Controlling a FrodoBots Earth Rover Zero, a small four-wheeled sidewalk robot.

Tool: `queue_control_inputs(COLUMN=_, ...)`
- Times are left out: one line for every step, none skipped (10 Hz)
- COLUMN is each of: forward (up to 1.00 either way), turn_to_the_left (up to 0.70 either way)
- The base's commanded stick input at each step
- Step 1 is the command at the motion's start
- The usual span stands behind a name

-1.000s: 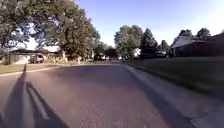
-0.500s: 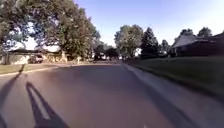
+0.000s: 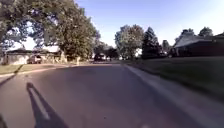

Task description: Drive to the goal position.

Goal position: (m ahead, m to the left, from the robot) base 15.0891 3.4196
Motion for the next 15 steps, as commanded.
queue_control_inputs(forward=1.0, turn_to_the_left=-0.32)
queue_control_inputs(forward=1.0, turn_to_the_left=-0.28)
queue_control_inputs(forward=1.0, turn_to_the_left=0.0)
queue_control_inputs(forward=1.0, turn_to_the_left=0.0)
queue_control_inputs(forward=1.0, turn_to_the_left=0.0)
queue_control_inputs(forward=1.0, turn_to_the_left=0.0)
queue_control_inputs(forward=1.0, turn_to_the_left=0.0)
queue_control_inputs(forward=1.0, turn_to_the_left=0.0)
queue_control_inputs(forward=1.0, turn_to_the_left=-0.1)
queue_control_inputs(forward=1.0, turn_to_the_left=-0.28)
queue_control_inputs(forward=1.0, turn_to_the_left=-0.29)
queue_control_inputs(forward=1.0, turn_to_the_left=-0.13)
queue_control_inputs(forward=1.0, turn_to_the_left=0.0)
queue_control_inputs(forward=1.0, turn_to_the_left=0.01)
queue_control_inputs(forward=1.0, turn_to_the_left=0.04)
